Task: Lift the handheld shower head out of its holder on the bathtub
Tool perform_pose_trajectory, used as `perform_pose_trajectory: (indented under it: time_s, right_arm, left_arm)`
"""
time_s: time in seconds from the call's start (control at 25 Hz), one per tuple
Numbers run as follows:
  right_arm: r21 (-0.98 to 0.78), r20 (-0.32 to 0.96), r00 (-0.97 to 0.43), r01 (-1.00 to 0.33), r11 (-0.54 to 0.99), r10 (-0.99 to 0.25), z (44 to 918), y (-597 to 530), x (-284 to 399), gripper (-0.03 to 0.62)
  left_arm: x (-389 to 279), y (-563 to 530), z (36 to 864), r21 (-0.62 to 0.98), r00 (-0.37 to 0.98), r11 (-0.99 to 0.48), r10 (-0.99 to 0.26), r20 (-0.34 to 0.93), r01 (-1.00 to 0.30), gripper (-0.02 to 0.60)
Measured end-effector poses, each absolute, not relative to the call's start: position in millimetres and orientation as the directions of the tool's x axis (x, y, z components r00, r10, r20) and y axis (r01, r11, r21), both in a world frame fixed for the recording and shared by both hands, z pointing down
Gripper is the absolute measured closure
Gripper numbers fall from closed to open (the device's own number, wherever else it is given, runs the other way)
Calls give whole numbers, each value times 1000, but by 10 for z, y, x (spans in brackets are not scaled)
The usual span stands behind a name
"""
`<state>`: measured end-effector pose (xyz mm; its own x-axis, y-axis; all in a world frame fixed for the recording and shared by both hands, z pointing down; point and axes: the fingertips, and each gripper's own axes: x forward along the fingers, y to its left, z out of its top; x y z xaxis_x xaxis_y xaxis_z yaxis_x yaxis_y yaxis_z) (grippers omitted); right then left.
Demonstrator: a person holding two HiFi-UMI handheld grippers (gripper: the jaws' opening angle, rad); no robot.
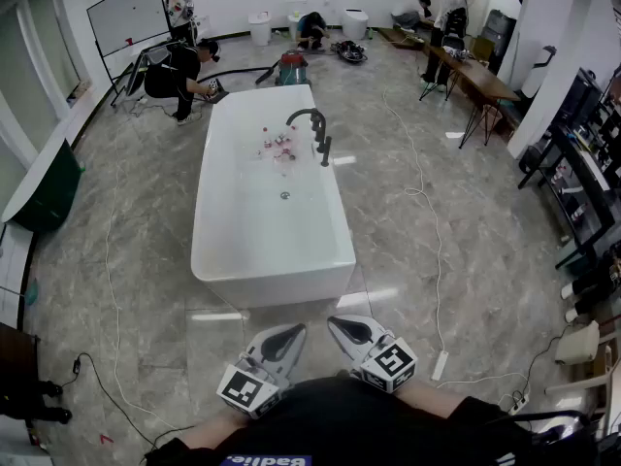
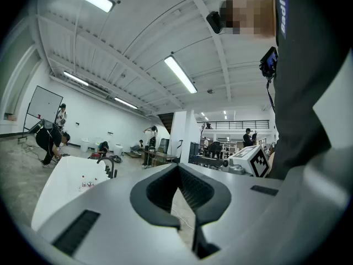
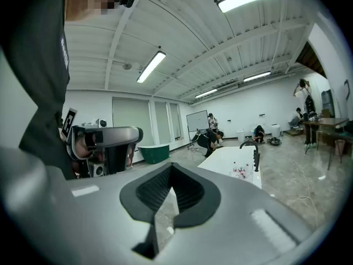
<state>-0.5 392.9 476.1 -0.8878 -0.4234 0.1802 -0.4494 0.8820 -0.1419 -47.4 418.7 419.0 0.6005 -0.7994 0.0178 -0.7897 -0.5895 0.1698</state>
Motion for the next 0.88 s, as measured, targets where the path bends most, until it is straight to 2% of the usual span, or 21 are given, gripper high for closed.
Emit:
perform_pose_trajectory:
  time_s: [0.6, 0.88]
  right_arm:
    - [-157, 167, -892, -444, 882, -419, 4774, 3803, 52, 592]
    - [-158, 138, -896, -441, 884, -422, 4701, 3564, 337, 592]
  left_arm:
    - [-419, 4045, 4206, 175, 594, -581, -804, 28, -795, 576]
    - [-175, 3828, 4073, 135, 580, -572, -814, 22, -809, 576]
